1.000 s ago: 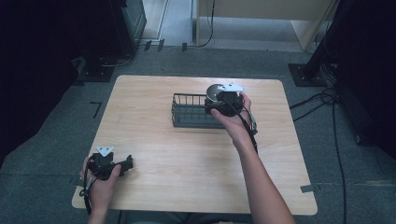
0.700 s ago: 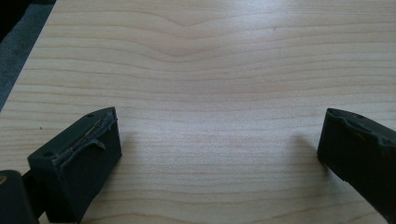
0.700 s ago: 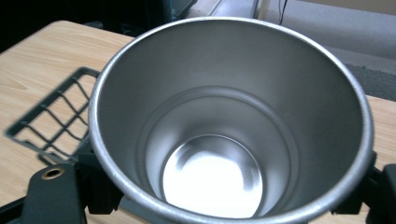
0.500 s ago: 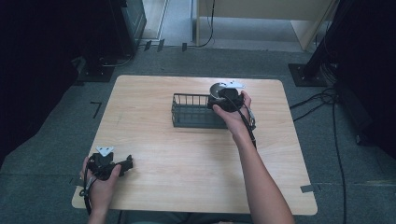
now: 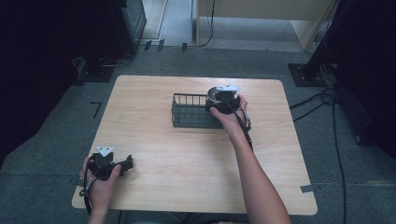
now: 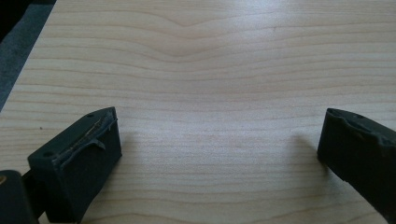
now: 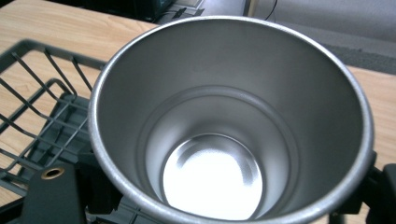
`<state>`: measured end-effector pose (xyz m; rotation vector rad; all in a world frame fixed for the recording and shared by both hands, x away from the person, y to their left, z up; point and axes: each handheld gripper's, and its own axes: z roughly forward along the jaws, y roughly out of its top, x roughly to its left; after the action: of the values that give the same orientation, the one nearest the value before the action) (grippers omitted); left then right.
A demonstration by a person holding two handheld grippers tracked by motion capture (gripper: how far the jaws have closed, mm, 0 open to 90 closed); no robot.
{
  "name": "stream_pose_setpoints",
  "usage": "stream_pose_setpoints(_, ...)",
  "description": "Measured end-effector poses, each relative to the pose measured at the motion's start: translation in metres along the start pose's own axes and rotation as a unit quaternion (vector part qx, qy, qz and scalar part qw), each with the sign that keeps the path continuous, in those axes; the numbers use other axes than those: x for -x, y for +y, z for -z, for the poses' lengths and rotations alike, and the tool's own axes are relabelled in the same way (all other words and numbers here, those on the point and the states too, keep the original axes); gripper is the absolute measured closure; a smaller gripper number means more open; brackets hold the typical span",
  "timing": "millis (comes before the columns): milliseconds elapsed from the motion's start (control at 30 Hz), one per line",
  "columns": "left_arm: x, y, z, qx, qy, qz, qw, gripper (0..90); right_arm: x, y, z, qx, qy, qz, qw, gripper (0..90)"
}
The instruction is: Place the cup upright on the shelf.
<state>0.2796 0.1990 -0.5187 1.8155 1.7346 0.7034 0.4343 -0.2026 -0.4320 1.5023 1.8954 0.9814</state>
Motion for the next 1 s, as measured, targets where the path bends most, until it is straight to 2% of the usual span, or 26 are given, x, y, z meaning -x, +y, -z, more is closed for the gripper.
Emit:
stream_pose_setpoints(567, 0.000, 0.000, 0.000, 0.000, 0.000, 0.000, 1.0000, 0.0, 0.004, -0.009, -0.005, -0.033, 0.001, -0.001, 0.9995, 17.3)
stream_pose_setpoints(833, 0.000, 0.000, 0.000, 0.000, 0.000, 0.000, 1.0000, 0.0, 0.006, -0.007, 0.000, -0.032, 0.016, -0.005, 0.9993, 6.0)
stream_pose_setpoints(1000, 0.000, 0.000, 0.000, 0.000, 0.000, 0.000, 1.0000, 0.0, 0.007, -0.003, 0.011, -0.017, 0.023, -0.006, 0.9996, 0.6)
